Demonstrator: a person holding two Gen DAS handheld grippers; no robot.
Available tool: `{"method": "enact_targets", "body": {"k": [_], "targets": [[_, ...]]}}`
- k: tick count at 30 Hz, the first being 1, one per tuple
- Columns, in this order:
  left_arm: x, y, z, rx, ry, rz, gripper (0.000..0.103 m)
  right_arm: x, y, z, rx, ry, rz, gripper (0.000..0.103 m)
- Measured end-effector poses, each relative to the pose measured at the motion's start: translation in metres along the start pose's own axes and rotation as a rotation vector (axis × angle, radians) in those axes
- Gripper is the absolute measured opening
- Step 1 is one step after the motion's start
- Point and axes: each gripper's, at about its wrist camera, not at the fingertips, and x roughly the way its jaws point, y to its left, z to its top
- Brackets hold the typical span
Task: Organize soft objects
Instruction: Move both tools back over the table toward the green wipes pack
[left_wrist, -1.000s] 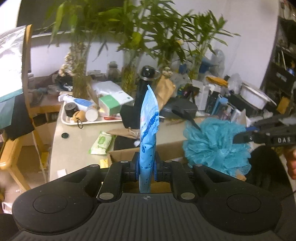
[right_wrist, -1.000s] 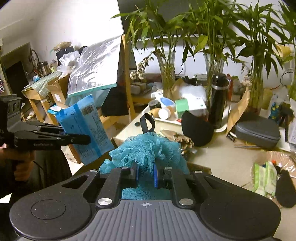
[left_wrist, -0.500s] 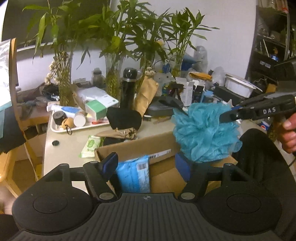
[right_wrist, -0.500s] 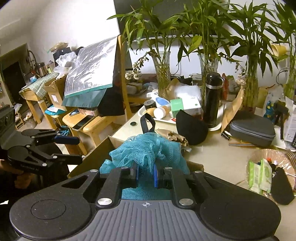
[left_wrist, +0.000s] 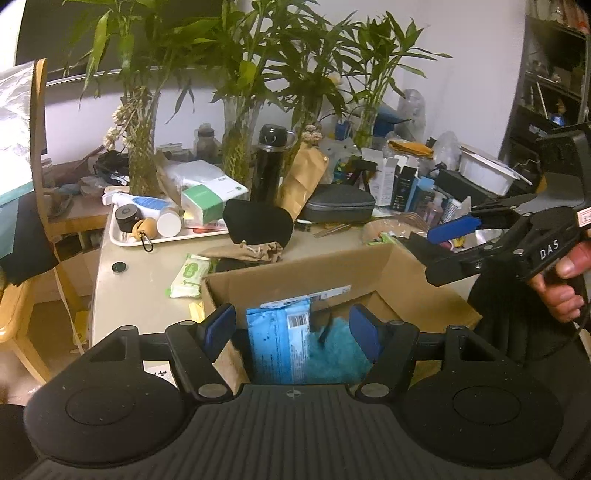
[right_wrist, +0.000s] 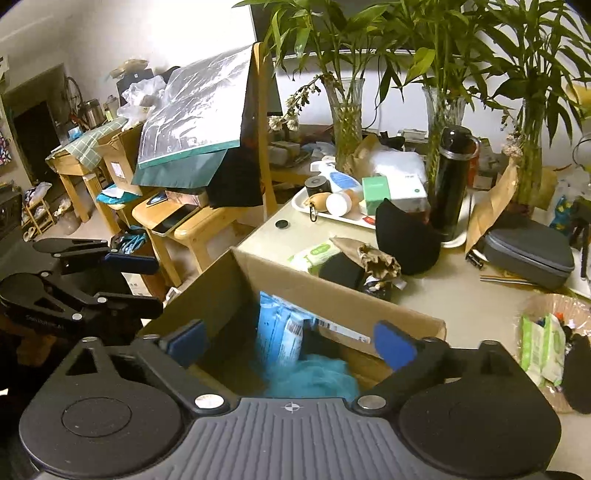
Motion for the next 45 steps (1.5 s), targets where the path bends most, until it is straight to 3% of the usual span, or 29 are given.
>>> {"method": "enact_targets", "body": {"k": [3,23,35,45], "targets": [[0.000,0.001,0.000,-0.005,-0.005,0.003,0.067,0.003,0.001,0.001,-0.003,0.000,0.014,0.103],[-0.005,0.007,0.032,-0.052,-0.104,0.045,0.067,0.016,-0.003,0.054,-0.028,-0.050,-0.019,0.103],[0.004,0.015,0.037,-0.047,-0.110,0.049,0.067,-0.004,-0.030,0.028,0.032,-0.106,-0.087,0.103],[0.024,0.035,0.042,-0.058,-0.098,0.074,0.067,-0.002,-0.067,0.008,0.123,-0.083,-0.221,0.103]]}}
